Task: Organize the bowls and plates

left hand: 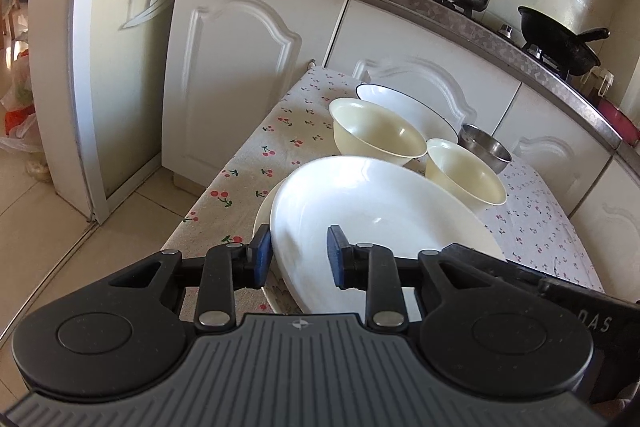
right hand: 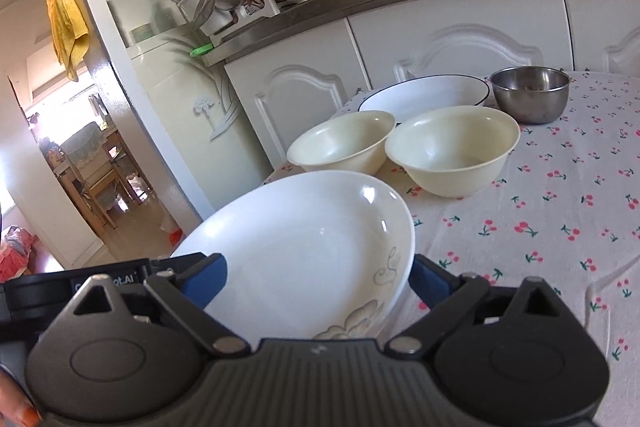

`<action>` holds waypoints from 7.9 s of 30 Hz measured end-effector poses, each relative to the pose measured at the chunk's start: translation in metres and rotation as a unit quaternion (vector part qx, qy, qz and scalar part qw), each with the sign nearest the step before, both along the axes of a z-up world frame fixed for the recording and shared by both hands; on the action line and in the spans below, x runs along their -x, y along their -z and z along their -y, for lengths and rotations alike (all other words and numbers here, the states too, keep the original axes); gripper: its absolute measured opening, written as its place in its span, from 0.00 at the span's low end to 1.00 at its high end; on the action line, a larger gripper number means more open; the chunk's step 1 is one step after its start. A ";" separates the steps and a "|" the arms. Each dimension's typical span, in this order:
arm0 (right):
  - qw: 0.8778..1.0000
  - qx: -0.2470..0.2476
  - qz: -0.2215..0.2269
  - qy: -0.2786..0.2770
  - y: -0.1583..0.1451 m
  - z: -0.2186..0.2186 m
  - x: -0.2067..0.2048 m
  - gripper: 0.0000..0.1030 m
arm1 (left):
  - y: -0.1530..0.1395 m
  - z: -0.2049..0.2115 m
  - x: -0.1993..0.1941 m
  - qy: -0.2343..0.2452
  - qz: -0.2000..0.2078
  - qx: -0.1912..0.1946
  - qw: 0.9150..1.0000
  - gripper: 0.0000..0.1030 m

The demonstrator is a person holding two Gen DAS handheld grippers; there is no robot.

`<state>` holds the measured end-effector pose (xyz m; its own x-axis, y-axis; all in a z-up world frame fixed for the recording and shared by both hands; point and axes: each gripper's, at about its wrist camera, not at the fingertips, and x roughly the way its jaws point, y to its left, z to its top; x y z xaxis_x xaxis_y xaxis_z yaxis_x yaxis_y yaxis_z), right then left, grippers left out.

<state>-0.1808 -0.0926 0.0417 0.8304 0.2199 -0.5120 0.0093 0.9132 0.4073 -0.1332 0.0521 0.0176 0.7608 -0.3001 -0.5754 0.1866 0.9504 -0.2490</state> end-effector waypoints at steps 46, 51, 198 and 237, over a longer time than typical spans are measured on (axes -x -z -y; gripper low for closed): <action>0.978 -0.051 0.047 0.195 -0.032 0.111 0.135 0.99 | -0.049 0.069 0.045 0.100 0.084 -0.003 0.992 1.00; 0.974 -0.070 0.036 0.214 -0.028 0.124 0.140 0.99 | -0.042 0.093 0.022 0.104 0.094 0.005 0.990 1.00; 0.963 -0.076 0.035 0.254 -0.048 0.167 0.102 1.00 | -0.012 0.160 -0.037 0.263 0.019 0.078 0.961 0.96; 0.971 -0.182 -0.013 0.152 -0.019 0.123 -0.056 1.00 | 0.002 0.102 -0.123 0.078 -0.028 0.070 0.994 0.45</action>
<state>-0.1247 -0.2159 0.0605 0.8734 0.1360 -0.4676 0.2711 0.6619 0.6989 -0.0098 -0.0503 0.0156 0.6667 -0.4920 -0.5598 0.3119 0.8664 -0.3900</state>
